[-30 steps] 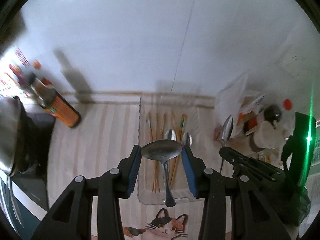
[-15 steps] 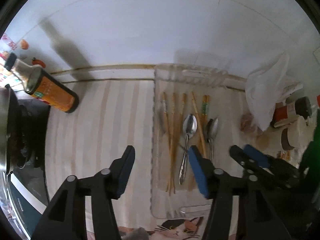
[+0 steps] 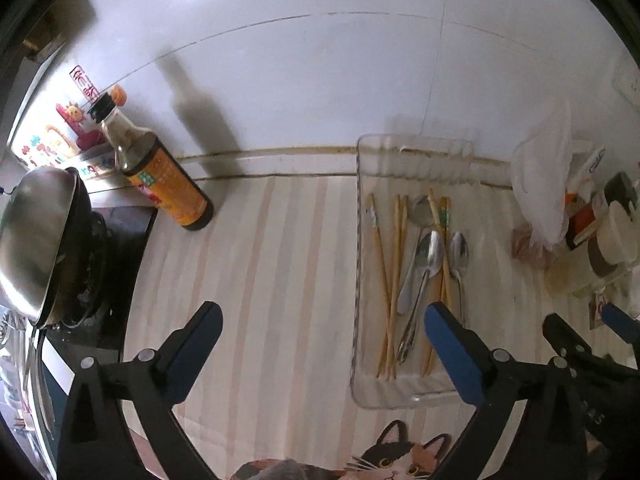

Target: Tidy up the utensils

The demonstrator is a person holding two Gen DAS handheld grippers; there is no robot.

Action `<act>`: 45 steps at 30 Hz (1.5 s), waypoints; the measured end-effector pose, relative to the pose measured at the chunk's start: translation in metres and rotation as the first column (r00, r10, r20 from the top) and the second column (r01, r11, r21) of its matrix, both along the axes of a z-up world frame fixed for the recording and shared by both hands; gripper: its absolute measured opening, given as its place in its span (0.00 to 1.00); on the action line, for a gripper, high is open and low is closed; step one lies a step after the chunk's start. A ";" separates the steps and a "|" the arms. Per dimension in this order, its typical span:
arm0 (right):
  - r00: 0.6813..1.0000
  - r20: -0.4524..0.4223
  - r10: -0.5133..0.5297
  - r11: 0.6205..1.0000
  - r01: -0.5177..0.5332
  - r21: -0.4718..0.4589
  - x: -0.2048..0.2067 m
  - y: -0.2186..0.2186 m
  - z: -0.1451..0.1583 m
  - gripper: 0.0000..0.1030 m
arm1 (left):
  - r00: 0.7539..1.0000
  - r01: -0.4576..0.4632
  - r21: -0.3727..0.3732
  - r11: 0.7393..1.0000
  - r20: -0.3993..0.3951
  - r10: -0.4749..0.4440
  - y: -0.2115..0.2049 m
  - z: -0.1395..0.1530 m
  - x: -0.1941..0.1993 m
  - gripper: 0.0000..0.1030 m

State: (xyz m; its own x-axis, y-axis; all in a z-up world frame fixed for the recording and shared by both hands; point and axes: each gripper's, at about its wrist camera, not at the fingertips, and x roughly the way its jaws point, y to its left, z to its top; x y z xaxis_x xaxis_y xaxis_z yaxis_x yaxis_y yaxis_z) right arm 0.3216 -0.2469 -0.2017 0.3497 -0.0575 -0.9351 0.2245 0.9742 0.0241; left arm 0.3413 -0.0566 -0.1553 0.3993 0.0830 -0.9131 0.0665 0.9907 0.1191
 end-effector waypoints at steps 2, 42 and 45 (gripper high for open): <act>1.000 0.001 -0.004 1.000 0.004 -0.021 -0.008 -0.002 -0.001 0.97 | 1.000 0.000 0.002 1.000 -0.001 0.000 0.000 -0.003 -0.005 1.00; 0.940 0.323 -0.107 0.991 0.076 0.107 -0.247 0.037 0.205 0.98 | 0.961 0.172 -0.233 0.957 0.253 -0.111 0.053 0.194 -0.224 1.00; 0.931 0.346 -0.118 0.990 0.083 0.114 -0.265 0.046 0.221 0.98 | 0.956 0.191 -0.246 0.950 0.264 -0.123 0.061 0.204 -0.237 1.00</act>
